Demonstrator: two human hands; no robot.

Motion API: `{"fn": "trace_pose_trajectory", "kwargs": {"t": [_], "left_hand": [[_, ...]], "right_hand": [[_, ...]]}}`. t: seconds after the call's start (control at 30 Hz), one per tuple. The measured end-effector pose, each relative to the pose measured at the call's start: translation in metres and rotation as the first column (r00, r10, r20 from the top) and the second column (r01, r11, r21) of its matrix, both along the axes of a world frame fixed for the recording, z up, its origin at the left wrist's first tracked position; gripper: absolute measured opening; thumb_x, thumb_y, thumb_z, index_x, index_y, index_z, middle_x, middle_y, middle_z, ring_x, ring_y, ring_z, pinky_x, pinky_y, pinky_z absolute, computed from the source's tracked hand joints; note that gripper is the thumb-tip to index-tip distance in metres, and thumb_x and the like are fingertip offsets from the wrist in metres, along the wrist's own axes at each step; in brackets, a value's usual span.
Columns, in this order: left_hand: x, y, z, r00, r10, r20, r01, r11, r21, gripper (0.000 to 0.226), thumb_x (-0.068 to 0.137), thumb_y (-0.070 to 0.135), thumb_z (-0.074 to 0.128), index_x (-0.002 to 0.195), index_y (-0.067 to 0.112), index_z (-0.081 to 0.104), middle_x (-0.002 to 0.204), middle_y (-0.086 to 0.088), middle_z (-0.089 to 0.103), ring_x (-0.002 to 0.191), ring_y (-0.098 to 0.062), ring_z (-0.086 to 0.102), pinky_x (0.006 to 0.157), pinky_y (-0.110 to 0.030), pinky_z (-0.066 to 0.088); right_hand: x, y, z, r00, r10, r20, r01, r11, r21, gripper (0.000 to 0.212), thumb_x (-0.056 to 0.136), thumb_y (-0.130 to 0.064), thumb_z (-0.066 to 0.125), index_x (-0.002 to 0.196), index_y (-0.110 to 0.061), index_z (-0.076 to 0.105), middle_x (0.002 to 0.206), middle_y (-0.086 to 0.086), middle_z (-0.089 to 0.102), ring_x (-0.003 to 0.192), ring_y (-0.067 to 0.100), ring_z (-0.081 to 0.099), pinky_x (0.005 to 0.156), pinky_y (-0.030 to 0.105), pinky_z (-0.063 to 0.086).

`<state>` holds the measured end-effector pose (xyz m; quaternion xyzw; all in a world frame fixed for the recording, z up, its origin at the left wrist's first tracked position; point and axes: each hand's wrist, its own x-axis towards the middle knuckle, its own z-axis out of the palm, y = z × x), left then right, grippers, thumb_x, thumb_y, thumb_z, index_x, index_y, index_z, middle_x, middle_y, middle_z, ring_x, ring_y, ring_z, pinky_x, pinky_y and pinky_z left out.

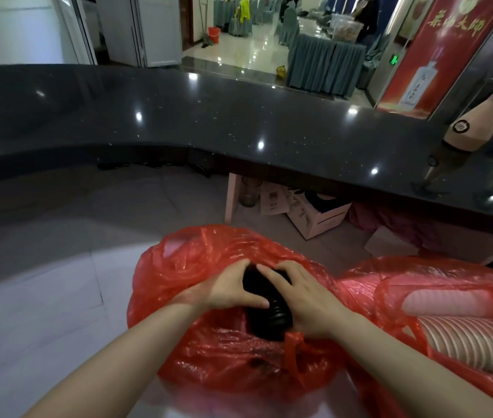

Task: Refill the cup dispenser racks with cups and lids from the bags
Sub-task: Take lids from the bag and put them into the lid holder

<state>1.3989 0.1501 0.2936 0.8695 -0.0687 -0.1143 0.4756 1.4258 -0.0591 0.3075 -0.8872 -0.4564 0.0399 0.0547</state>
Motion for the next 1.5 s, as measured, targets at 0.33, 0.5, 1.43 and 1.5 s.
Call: {"fn": "trace_pose_trajectory", "kwargs": {"t": [0.33,0.5,1.43,1.5], "left_hand": [[-0.027,0.004,0.015,0.973,-0.087,-0.213,0.134,0.968,0.213,0.080,0.084,0.046,0.066,0.149,0.027,0.023,0.146,0.010,0.036,0.133,-0.012,0.037,0.107,-0.023,0.030],[-0.040,0.008,0.021,0.985,0.017,-0.171,0.043,0.939,0.342,0.073,0.085,0.049,0.063,0.146,0.027,0.031,0.143,0.005,0.045,0.130,-0.017,0.043,0.100,-0.022,0.034],[-0.072,0.022,-0.022,0.989,-0.150,-0.003,0.121,0.788,0.603,0.074,0.081,0.048,0.060,0.147,0.038,0.028,0.153,0.005,0.023,0.136,-0.022,0.028,0.109,-0.035,0.033],[-0.070,0.027,-0.022,0.991,-0.134,-0.003,0.125,0.914,0.386,0.073,0.081,0.041,0.066,0.146,0.035,0.033,0.152,0.009,0.029,0.137,-0.011,0.030,0.111,-0.025,0.030]], "right_hand": [[0.010,0.005,-0.003,0.984,-0.178,-0.029,0.175,0.980,-0.095,0.112,0.065,-0.055,0.070,0.149,-0.035,-0.002,0.125,0.001,0.034,0.115,0.022,0.038,0.100,0.035,0.032],[0.012,0.012,-0.006,0.954,-0.293,-0.066,0.294,0.956,0.002,0.100,0.058,-0.055,0.071,0.140,-0.036,0.019,0.109,-0.003,0.036,0.104,0.024,0.043,0.092,0.038,0.034],[0.024,0.049,0.020,0.760,-0.423,-0.494,0.552,0.820,0.147,0.118,0.049,-0.055,0.082,0.146,-0.033,0.019,0.138,0.003,0.037,0.130,0.026,0.038,0.107,0.047,0.037],[0.020,0.047,0.021,0.749,-0.366,-0.552,0.538,0.823,0.184,0.119,0.045,-0.058,0.080,0.145,-0.035,0.020,0.137,-0.001,0.038,0.128,0.021,0.040,0.105,0.040,0.040]]}}
